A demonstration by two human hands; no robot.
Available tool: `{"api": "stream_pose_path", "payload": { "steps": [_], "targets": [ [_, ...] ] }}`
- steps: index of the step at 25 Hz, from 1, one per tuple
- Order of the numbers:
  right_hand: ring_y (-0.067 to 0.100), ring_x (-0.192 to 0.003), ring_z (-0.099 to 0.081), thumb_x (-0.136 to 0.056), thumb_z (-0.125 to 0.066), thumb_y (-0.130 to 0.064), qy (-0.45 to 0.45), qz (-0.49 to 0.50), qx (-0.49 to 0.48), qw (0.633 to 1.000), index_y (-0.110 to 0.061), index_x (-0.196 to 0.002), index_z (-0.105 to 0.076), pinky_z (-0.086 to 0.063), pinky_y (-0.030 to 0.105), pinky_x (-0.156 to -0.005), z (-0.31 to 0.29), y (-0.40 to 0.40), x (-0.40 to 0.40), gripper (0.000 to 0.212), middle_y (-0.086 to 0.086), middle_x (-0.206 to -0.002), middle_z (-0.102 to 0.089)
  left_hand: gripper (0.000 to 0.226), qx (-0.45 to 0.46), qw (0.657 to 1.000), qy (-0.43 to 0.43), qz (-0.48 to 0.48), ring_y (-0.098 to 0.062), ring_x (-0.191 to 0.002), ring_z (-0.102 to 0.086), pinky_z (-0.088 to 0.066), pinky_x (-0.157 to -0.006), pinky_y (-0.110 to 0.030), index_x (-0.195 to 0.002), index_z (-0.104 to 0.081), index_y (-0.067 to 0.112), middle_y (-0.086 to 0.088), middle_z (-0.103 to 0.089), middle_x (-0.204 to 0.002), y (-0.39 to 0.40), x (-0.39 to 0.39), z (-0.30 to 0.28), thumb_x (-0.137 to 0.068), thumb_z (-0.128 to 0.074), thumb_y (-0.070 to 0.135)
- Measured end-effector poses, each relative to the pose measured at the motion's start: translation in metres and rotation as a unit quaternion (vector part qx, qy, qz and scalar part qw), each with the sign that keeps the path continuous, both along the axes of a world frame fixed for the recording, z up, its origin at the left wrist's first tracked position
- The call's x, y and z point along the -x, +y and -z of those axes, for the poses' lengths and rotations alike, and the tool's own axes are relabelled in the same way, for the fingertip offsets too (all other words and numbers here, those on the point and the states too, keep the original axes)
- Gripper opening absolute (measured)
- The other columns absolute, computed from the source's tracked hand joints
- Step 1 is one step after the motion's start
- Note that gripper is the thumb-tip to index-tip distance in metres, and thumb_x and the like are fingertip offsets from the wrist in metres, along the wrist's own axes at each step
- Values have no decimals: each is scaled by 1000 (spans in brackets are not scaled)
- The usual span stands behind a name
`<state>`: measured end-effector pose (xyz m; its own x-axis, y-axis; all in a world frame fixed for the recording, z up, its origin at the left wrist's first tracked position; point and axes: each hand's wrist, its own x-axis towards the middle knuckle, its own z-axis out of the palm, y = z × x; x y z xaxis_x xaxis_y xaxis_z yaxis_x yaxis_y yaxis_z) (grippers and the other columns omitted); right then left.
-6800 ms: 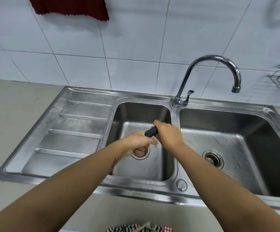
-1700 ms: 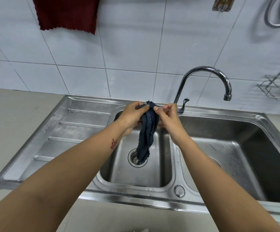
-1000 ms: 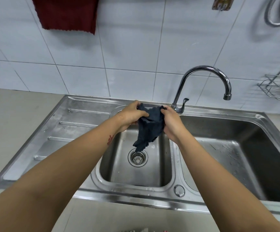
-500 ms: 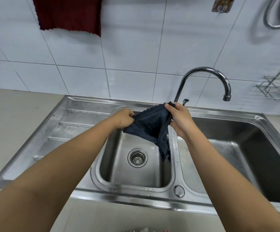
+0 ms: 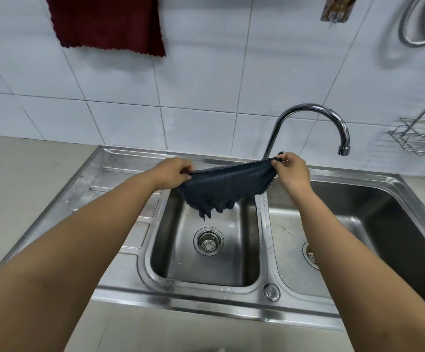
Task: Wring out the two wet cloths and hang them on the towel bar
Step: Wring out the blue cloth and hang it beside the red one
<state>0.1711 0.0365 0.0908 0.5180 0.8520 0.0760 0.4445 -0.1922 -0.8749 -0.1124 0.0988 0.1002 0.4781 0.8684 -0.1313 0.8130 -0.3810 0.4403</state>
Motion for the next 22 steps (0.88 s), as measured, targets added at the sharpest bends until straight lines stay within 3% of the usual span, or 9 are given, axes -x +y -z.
{"api": "stream_pose_path", "payload": {
  "steps": [2,5,7,9,10,13,16,19,22],
  "targets": [
    [24,-98,-61,-91,-57,-18,-37,1,10,999,-16,-92,-65,-46,34,-85,1,-2,-4,8,4,-101,-68,19,-46,998,52,-11,-25,-99,-57,-42,-81,-29,-104,-67,13,-9,-67,-109,6,1,0,-92,-53,8],
    [25,-95,-63,-93,-54,-20,-58,-2,6,998,-17,-96,-65,-49,36,-84,-3,-7,-10,12,3,-105,-69,25,-109,992,3,-61,-29,-105,-59,-45,-87,-33,-106,-69,13,-10,-68,-113,6,-2,-8,-93,-49,8],
    [22,-86,-63,-94,-51,-21,-87,38,-71,993,-18,-97,-64,-47,33,-78,-14,-11,-8,13,2,-99,-69,22,-213,970,-68,-97,-32,-103,-60,-45,-85,-35,-105,-67,12,-10,-69,-110,5,-8,-23,-93,-49,10],
    [17,-79,-57,-95,-48,-21,-104,93,-199,970,-17,-99,-61,-42,29,-72,-24,-19,1,14,-2,-94,-65,18,-332,925,-137,-124,-34,-97,-59,-44,-79,-37,-103,-64,9,-12,-68,-104,-1,-14,-34,-94,-48,13],
    [17,-78,-56,-96,-47,-21,-129,82,-216,964,-17,-98,-59,-41,29,-70,-21,-24,4,13,-2,-93,-64,18,-353,919,-129,-121,-34,-95,-57,-43,-75,-38,-102,-62,9,-13,-66,-101,-4,-16,-35,-95,-47,16],
    [31,-82,-61,-95,-48,-23,-233,-47,-6,971,-23,-93,-56,-42,33,-66,7,-31,14,7,6,-93,-67,18,-277,955,84,-71,-37,-90,-58,-44,-67,-38,-101,-57,12,-15,-65,-99,-6,-6,-19,-97,-44,24],
    [28,-74,-58,-97,-46,-25,-205,2,-20,979,-19,-96,-55,-41,34,-63,3,-31,8,10,1,-82,-64,16,-272,955,32,-115,-37,-80,-59,-44,-63,-38,-102,-55,12,-14,-66,-96,-6,3,-18,-97,-42,20],
    [27,-72,-63,-95,-46,-24,-239,-64,59,967,-22,-91,-55,-40,32,-60,-5,-30,14,10,1,-72,-67,17,-200,970,109,-84,-34,-84,-57,-40,-65,-35,-103,-56,17,-13,-66,-102,-7,-1,-18,-96,-42,22],
    [28,-68,-52,-98,-43,-25,-226,14,-31,974,-17,-97,-53,-37,33,-59,-8,-31,20,12,1,-78,-60,20,-244,962,46,-117,-33,-77,-54,-39,-63,-35,-103,-53,15,-13,-66,-97,-6,1,-20,-99,-40,29]
  ]
}}
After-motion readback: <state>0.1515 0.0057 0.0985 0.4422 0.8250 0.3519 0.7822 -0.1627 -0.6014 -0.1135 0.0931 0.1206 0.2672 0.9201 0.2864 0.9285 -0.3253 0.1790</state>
